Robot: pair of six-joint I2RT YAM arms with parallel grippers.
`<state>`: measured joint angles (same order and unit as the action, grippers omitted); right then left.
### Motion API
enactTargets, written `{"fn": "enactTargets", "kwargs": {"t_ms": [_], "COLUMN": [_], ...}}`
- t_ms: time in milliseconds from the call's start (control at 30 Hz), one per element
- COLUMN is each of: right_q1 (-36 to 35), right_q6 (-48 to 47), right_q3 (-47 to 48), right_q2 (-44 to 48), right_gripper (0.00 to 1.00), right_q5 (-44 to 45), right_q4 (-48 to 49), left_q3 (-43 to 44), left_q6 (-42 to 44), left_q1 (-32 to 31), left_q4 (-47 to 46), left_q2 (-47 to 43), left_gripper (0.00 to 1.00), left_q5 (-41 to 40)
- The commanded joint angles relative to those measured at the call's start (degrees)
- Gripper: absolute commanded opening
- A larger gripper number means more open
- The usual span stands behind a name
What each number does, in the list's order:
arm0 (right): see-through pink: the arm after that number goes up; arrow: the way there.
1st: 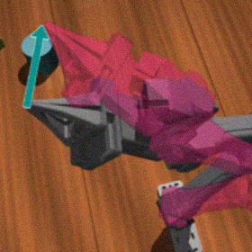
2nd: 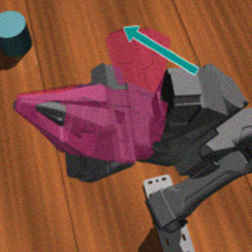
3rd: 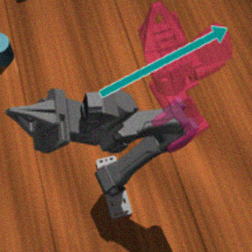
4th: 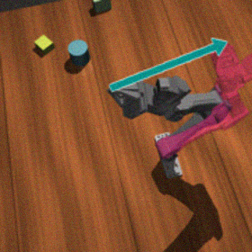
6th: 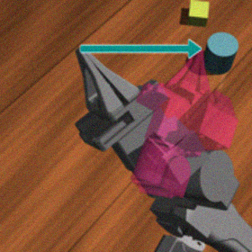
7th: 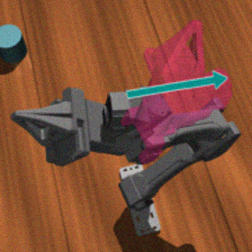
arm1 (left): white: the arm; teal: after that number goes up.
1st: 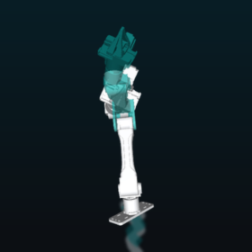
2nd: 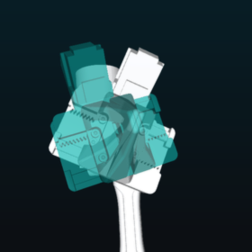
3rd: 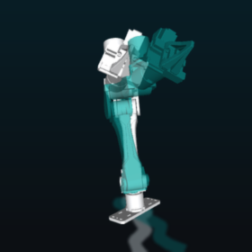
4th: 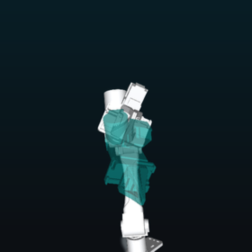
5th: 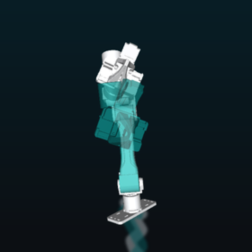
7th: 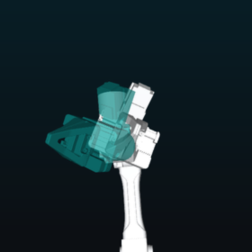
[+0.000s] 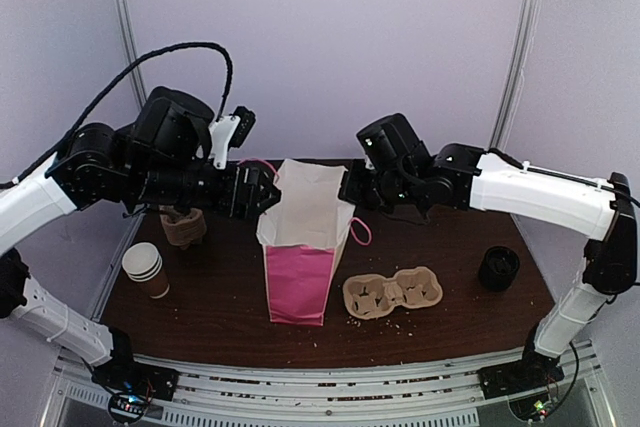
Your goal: Pack the takeout coffee
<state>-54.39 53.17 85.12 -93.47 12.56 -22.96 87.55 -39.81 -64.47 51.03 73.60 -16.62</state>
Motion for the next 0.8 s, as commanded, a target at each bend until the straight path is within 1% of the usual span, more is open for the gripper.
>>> {"fn": "enactTargets", "kwargs": {"t_ms": [0, 100, 200, 467, 767], "right_q1": [-0.12, -0.11, -0.1, -0.14, -0.15], "right_q6": [0.02, 0.07, 0.2, 0.43, 0.62], "right_q3": [-1.06, -1.73, -2.3, -2.81, -3.11], "right_q2": [-0.58, -0.44, -0.16, 0.03, -0.12], "right_gripper": [0.0, 0.0, 0.0, 0.0, 0.0], "right_q5": [0.1, -0.52, -1.23, -2.57, -4.05], "right_q4": [2.04, 2.75, 3.33, 4.16, 5.18], "left_q3": [-1.04, -1.96, -2.48, -5.95, -7.47], "left_q6": [-1.76, -2.15, -2.13, -0.69, 2.16], "left_q1": [-0.24, -0.07, 0.7, 4.52, 6.53], "left_q4": [3.29, 3.67, 3.64, 1.28, -1.33], "left_q2": [1.67, 2.08, 2.86, 3.15, 3.82], "left_gripper": [0.69, 0.69, 0.67, 0.59, 0.4], "left_q5": [-3.23, -5.27, -5.59, -2.21, 2.08]}}
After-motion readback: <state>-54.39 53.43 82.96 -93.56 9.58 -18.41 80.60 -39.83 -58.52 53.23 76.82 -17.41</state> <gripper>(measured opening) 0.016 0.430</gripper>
